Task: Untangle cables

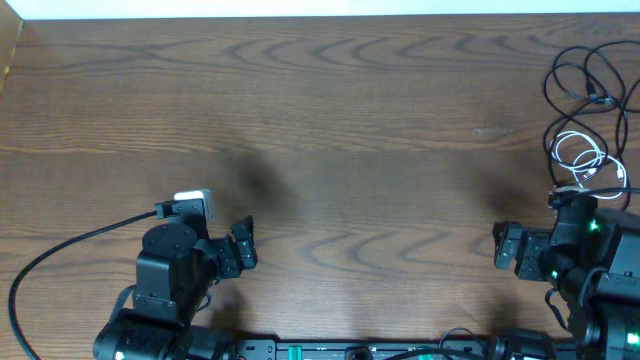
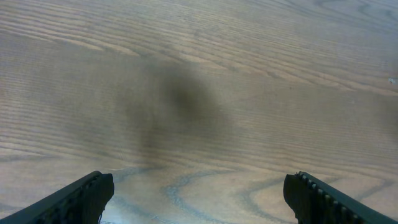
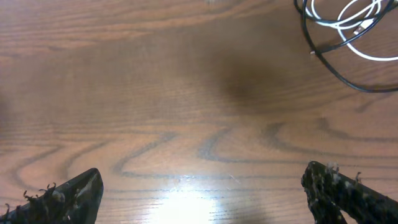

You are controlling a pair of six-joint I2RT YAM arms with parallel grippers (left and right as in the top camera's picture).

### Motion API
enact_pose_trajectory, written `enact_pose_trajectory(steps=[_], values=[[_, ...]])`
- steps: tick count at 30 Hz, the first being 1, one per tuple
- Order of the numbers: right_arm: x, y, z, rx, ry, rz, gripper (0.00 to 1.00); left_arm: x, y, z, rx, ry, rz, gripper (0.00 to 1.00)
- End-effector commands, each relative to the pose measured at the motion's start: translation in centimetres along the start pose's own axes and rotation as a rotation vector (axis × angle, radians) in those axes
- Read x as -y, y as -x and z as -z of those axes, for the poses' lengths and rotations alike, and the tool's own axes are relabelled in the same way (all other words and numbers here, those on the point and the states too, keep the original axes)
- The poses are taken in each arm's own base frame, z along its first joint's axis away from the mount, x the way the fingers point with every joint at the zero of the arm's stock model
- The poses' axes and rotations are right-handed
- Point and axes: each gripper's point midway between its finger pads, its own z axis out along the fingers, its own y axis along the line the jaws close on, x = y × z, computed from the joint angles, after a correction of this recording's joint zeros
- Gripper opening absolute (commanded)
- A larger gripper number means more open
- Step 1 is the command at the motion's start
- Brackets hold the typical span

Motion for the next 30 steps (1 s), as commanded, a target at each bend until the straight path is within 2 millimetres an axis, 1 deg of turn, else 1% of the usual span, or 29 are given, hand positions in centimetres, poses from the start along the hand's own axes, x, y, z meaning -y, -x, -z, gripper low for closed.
enact_pose_trajectory(steps=[1,4,6,8,10,14,17,19,20,21,22,23,24,30], values=[[-1.0,2.3,1.0,0.170,0.027,0.071,0.99,-0.2,0.1,0.0,0.005,0.012,0.004,0.93],[-2.5,5.5,2.5,0.464,0.083,0.141,0.99,-0.2,0.1,0.0,0.005,0.012,0.004,0.93],[-3.2,6.3,3.0,0.630,0.114,0.174,0.99,-0.2,0.1,0.0,0.005,0.012,0.004,0.93],[-3.6,6.4,3.1,0.801,0.140,0.199,0.99,-0.2,0.1,0.0,0.005,0.012,0.004,0.93],[-3.5,6.3,2.6,0.895,0.148,0.208,0.99,-0.2,0.1,0.0,0.005,0.012,0.004,0.93],[-3.1,5.6,0.6,1.022,0.150,0.216,0.99,-0.2,0.1,0.0,0.005,0.012,0.004,0.93],[-2.5,5.3,-0.8,1.043,0.125,0.203,0.99,-0.2,0.1,0.0,0.005,0.012,0.004,0.93],[-2.0,4.9,-1.7,1.028,0.105,0.194,0.99,-0.2,0.1,0.0,0.005,0.012,0.004,0.93],[-1.6,4.2,-3.0,0.998,0.087,0.195,0.99,-0.2,0.1,0.0,0.005,0.012,0.004,0.93],[-1.6,3.3,-4.3,0.932,0.080,0.215,0.99,-0.2,0.1,0.0,0.005,0.012,0.004,0.93],[-1.5,2.7,-5.1,0.893,0.075,0.223,0.99,-0.2,0.1,0.0,0.005,0.012,0.004,0.93],[-1.2,1.4,-6.6,0.809,0.069,0.223,0.99,-0.2,0.1,0.0,0.005,0.012,0.004,0.93],[-1.2,1.2,-6.8,0.796,0.068,0.218,0.99,-0.2,0.1,0.0,0.005,0.012,0.004,0.93],[-1.2,1.2,-6.9,0.796,0.068,0.218,0.99,-0.2,0.1,0.0,0.005,0.012,0.004,0.93]])
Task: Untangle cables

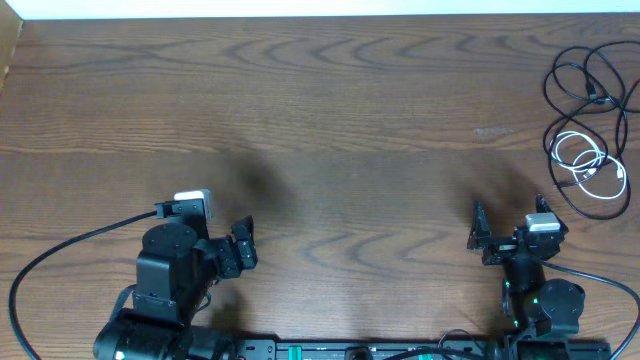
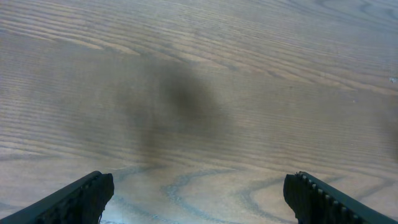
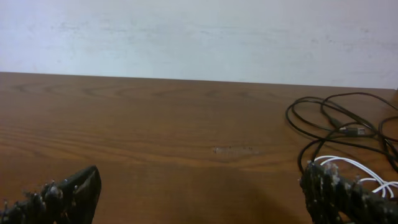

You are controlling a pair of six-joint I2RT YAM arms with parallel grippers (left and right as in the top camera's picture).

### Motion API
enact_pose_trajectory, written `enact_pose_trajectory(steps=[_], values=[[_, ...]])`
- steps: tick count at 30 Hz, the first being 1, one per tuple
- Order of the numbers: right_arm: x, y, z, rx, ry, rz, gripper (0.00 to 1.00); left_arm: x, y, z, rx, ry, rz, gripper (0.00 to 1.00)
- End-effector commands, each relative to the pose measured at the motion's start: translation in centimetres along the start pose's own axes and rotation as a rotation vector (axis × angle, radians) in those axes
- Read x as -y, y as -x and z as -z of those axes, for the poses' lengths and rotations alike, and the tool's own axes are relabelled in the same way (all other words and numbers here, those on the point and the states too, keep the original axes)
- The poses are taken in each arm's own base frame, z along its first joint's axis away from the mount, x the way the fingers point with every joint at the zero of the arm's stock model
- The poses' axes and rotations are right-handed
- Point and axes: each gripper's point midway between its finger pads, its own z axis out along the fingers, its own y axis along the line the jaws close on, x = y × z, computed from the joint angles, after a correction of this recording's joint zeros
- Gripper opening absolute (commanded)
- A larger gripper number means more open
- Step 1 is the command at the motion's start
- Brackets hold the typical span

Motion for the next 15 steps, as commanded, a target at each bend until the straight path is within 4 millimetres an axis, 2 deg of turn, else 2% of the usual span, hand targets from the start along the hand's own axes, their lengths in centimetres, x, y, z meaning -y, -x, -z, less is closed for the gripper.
enact_pose_trajectory(steps=[1,12,15], values=[[-0.17,-0.07,0.02,-0.001,0.003,0.012,0.99,-0.20,0.11,0.05,0.007,0.011,0.005,0.93],[-0.17,-0.07,0.02,-0.001,0.003,0.012,0.99,-0.21,0.10,0.05,0.007,0.012,0.005,0.93],[-0.18,-0.06,0.02,-0.001,0.004,0.012,0.99,-0.76,-0.26,0.01,-0.002,0.030,-0.004,0.93]])
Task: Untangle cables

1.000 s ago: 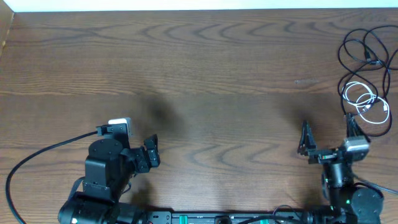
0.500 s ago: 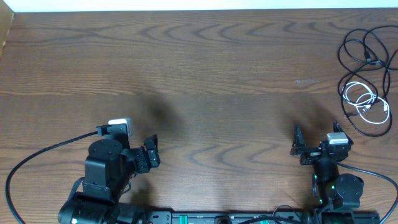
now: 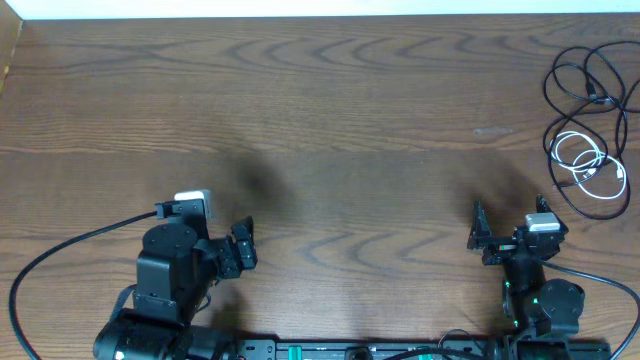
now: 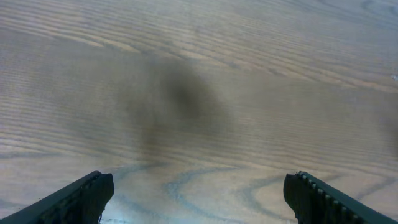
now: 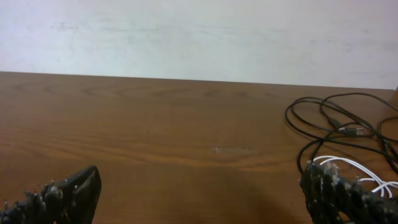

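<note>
A tangle of black cable (image 3: 587,73) lies in loops at the table's far right edge. A thinner white cable (image 3: 580,160) is coiled just in front of it, overlapping its lower loop. My right gripper (image 3: 505,228) stands open near the front edge, well short of the cables and to their left. Its wrist view looks level across the table, with the black cable (image 5: 351,131) and the white cable (image 5: 341,161) ahead on the right. My left gripper (image 3: 244,246) is open at the front left, over bare wood (image 4: 199,112), holding nothing.
The wooden table (image 3: 330,120) runs to a pale wall (image 5: 199,31) at the back. The left arm's own black lead (image 3: 60,250) curves along the front left. A faint pale scuff (image 3: 492,130) marks the wood left of the cables.
At first my right gripper was open at the far right just below the cables, its camera looking down at the wood with the cables at the top right. Then it stood further left by the front edge, looking level. It stays there. The left arm never moved.
</note>
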You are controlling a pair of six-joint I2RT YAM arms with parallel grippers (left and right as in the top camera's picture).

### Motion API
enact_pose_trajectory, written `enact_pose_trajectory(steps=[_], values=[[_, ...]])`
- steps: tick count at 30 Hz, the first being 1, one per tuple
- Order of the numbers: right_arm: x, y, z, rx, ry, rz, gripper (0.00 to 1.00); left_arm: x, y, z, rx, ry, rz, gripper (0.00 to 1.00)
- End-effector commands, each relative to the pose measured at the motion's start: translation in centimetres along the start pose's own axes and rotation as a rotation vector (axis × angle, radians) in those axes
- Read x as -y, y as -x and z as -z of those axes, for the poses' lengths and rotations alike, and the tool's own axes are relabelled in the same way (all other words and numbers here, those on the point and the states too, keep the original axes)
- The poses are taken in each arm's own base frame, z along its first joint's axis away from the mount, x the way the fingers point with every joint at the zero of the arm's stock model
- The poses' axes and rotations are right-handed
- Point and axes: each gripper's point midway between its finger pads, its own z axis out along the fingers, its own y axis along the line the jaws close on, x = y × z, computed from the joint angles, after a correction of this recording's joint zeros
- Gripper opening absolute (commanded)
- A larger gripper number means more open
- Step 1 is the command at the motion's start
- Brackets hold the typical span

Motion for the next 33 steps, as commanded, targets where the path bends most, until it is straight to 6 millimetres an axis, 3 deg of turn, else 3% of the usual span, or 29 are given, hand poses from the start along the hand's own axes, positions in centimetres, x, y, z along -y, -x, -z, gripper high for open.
enact_pose_trajectory(steps=[1,4,10,15,17,22,33], values=[[-0.2,-0.1,0.0,-0.001,0.006,0.011,0.99,-1.1,0.0,0.0,0.018,0.039,0.011,0.93],[-0.2,-0.1,0.0,-0.001,0.006,0.011,0.99,-2.3,0.3,-0.7,0.132,0.050,0.023,0.93],[-0.2,-0.1,0.0,-0.001,0.006,0.011,0.99,-3.0,-0.1,-4.3,0.474,-0.049,0.012,0.93],[-0.2,-0.1,0.0,-0.001,0.006,0.011,0.99,-3.0,1.6,-4.5,0.701,-0.059,-0.083,0.93],[-0.2,-0.1,0.0,-0.001,0.006,0.011,0.99,-3.0,1.6,-4.8,0.722,-0.048,-0.124,0.93],[-0.2,-0.1,0.0,-0.001,0.006,0.011,0.99,-3.5,-1.2,-7.1,0.587,-0.017,-0.206,0.93],[-0.2,-0.1,0.0,-0.001,0.006,0.011,0.99,-3.5,-1.2,-7.1,0.587,-0.017,-0.208,0.93]])
